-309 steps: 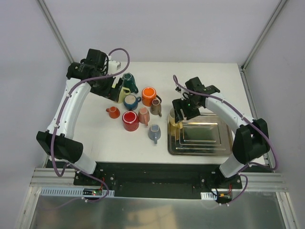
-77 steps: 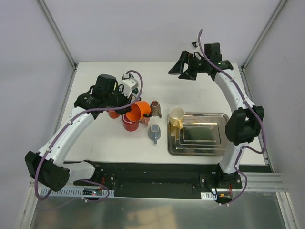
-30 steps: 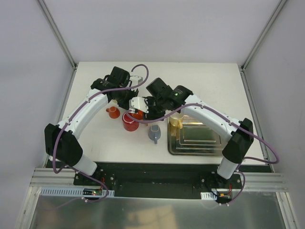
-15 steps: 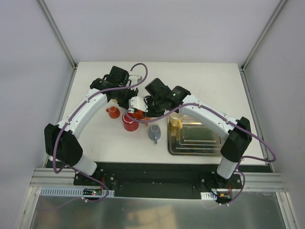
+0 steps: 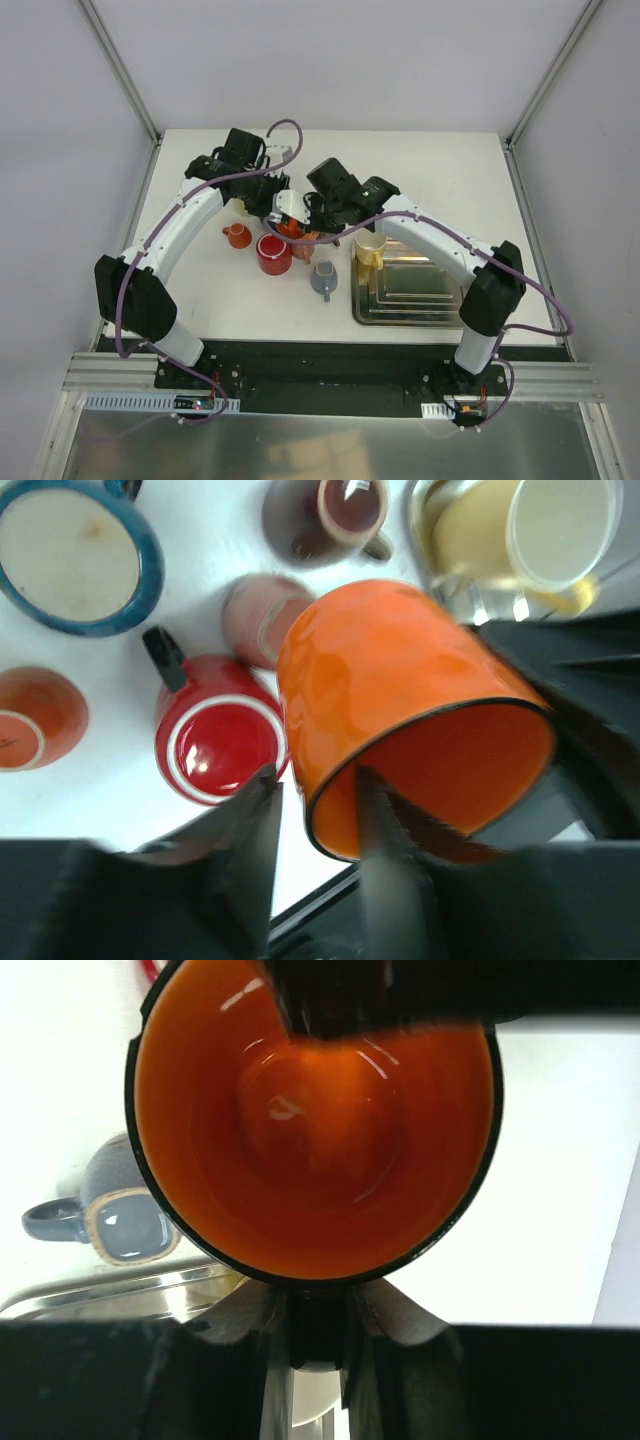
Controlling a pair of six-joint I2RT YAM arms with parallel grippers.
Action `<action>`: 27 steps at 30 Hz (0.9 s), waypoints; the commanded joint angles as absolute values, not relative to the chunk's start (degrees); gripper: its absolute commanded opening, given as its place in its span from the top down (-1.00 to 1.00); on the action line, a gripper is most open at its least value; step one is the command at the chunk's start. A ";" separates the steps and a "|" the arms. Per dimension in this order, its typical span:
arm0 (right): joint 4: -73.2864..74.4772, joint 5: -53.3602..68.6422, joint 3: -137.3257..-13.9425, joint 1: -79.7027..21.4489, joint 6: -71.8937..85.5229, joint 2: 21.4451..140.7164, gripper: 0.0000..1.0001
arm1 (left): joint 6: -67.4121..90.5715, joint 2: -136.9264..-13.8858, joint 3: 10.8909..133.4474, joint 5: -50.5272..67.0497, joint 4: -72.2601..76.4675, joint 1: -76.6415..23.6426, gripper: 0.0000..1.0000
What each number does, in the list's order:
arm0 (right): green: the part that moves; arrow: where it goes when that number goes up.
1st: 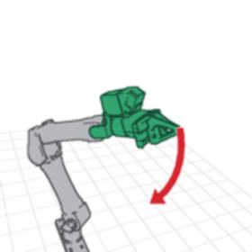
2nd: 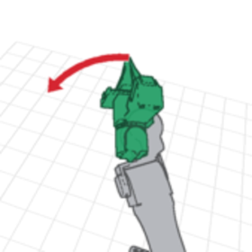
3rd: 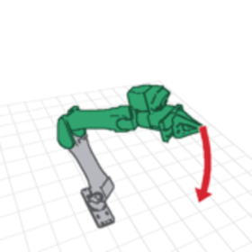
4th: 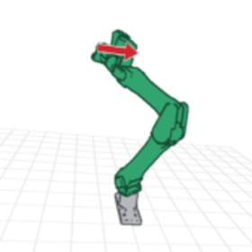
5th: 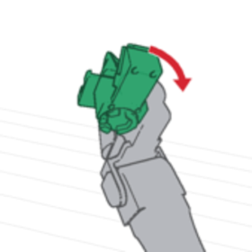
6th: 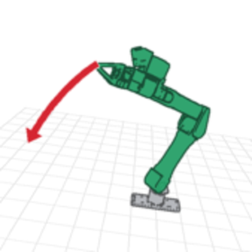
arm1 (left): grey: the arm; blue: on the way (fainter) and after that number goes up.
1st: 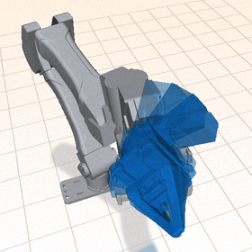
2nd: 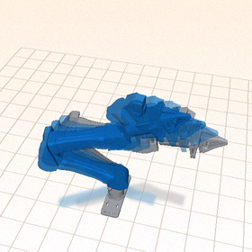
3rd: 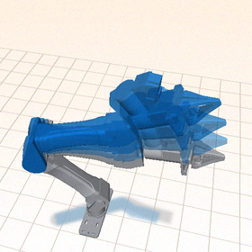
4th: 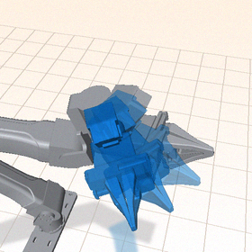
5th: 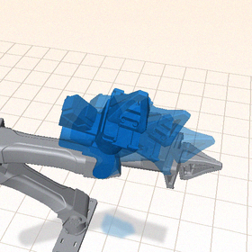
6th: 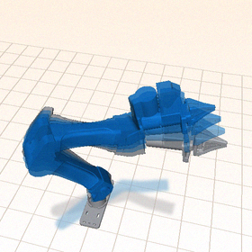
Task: Turn the mug right side up
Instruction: Turn over the cup at the center of the board.
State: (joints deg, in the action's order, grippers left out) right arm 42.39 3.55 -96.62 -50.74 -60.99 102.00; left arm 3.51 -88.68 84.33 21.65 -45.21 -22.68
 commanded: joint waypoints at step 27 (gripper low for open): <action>31.55 4.22 -63.83 -15.91 -19.88 71.64 1.00 | 11.24 -81.56 83.06 31.46 -40.96 -12.39 -0.98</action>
State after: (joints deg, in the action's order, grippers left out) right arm 35.05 3.07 -68.47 -14.92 -27.40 77.32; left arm 12.43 -83.77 83.33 31.03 -41.10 -12.03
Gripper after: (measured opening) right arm 0.246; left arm 0.990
